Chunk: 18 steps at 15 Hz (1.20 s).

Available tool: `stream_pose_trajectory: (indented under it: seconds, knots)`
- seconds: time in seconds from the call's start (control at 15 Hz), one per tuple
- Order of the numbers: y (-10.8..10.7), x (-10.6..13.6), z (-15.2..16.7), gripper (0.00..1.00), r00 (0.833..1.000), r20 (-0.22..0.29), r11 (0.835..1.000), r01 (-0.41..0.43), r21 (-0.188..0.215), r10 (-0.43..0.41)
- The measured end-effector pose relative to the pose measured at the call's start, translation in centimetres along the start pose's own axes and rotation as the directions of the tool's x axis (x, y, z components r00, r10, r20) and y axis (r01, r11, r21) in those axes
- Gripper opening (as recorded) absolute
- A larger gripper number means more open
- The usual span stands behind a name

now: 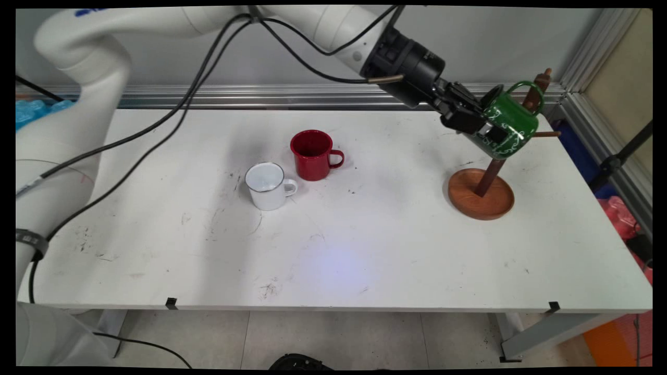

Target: Place the picked object on the table

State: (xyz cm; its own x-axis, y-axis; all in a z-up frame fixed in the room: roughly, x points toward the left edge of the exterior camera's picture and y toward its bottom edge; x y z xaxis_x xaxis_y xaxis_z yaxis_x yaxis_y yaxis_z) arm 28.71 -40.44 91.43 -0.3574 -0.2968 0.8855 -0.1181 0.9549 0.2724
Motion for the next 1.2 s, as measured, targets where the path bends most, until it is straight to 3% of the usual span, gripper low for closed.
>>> stream_pose_trajectory:
  seconds: [0.47,0.93,1.2]
  knots:
    - [4.3,-0.2,-2.2,0.00,0.999,0.043,0.996,-0.010,0.089,0.006]
    - [8.6,-0.9,-3.7,0.00,0.988,0.142,0.981,-0.080,0.179,0.054]
    - [10.6,-1.3,-4.3,0.00,0.977,0.201,0.964,-0.117,0.240,0.069]
